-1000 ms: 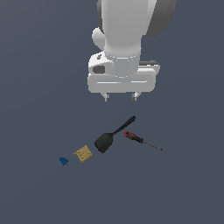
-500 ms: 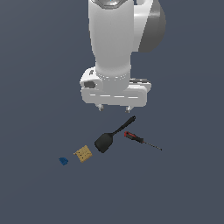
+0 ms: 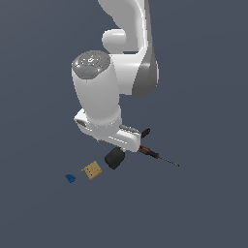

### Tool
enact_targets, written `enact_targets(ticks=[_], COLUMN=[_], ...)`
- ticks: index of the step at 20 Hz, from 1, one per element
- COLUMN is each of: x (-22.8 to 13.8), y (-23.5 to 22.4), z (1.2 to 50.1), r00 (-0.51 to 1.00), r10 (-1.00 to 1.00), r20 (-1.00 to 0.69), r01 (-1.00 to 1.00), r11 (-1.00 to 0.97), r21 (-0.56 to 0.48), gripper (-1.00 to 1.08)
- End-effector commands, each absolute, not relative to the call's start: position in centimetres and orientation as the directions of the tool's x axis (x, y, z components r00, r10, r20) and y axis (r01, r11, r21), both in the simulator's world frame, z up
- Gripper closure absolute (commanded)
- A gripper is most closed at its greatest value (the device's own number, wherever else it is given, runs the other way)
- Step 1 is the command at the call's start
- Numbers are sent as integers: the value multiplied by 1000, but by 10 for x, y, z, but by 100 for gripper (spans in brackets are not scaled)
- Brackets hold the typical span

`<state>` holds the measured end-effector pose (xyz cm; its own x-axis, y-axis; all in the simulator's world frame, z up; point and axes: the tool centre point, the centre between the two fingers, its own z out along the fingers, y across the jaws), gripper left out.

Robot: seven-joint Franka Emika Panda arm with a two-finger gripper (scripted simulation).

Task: Pick up a designated object from a clutter of objects.

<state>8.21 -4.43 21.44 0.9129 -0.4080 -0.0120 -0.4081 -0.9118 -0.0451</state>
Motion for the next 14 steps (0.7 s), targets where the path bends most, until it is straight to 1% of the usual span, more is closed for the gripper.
enact_targets(ticks=[1, 8, 14], x=[91, 106, 109], y=[-62, -108, -135], z=[190, 123, 83], r00=[875, 753, 669], r10=[-484, -658, -743], r20=[-14, -13, -6], r01=[-484, -658, -743], r11=[-874, -753, -669], r21=[-41, -23, -8], gripper=[-92, -92, -92])
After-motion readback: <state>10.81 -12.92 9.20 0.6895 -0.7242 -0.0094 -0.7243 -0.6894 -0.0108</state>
